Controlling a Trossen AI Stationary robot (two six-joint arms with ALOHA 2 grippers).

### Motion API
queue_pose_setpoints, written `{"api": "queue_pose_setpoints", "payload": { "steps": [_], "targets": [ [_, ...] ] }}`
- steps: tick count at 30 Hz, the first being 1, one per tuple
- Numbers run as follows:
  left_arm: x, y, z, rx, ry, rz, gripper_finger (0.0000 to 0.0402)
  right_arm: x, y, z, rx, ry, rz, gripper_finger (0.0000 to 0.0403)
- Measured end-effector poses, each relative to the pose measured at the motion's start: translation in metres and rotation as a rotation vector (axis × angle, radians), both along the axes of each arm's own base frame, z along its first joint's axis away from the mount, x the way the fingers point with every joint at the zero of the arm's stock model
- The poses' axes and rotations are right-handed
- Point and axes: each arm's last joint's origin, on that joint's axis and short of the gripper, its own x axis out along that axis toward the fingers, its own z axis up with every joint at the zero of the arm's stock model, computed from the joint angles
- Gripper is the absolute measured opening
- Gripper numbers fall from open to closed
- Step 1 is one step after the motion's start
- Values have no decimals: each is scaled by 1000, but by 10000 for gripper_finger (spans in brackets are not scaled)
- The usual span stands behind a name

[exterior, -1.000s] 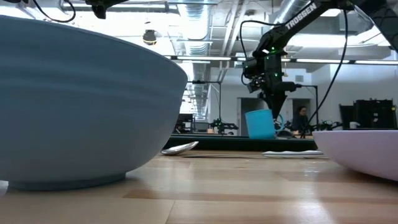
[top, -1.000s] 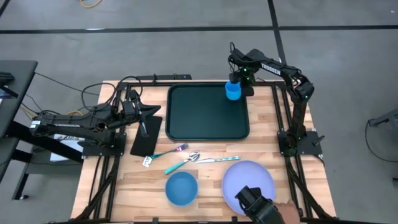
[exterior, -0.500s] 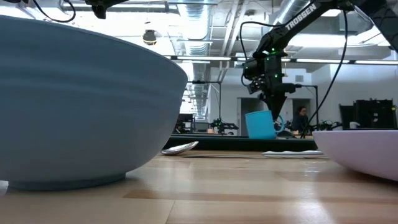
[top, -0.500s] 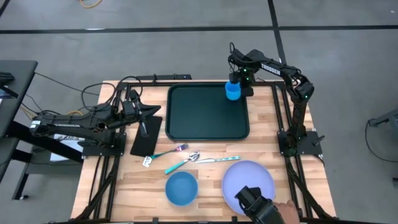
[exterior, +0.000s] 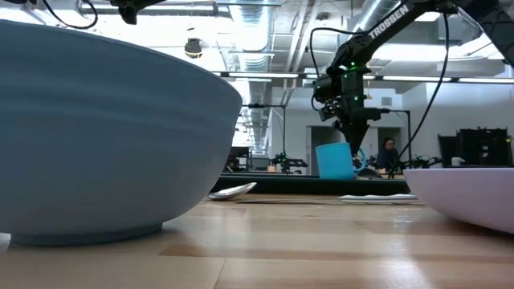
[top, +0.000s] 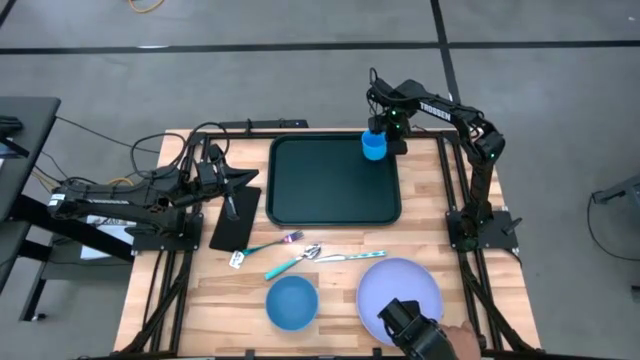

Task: Set up tray
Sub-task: Put the blue mug on the black serving tray

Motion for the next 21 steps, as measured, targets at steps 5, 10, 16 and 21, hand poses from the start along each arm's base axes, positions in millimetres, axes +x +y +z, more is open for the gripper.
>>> {"api": "queue_pose_setpoints", "payload": {
  "steps": [5,10,16,21],
  "targets": [
    [0,0,0,0,0,0,0,0,0,0,0,0,-6,45],
    [0,0,0,0,0,0,0,0,0,0,1,-1,-20,45],
    [0,0,0,-1,0,0,0,0,0,0,3,-1,-59,52],
    [0,0,0,0,0,0,0,-1,1,0,10,4,-77,55]
  ]
}}
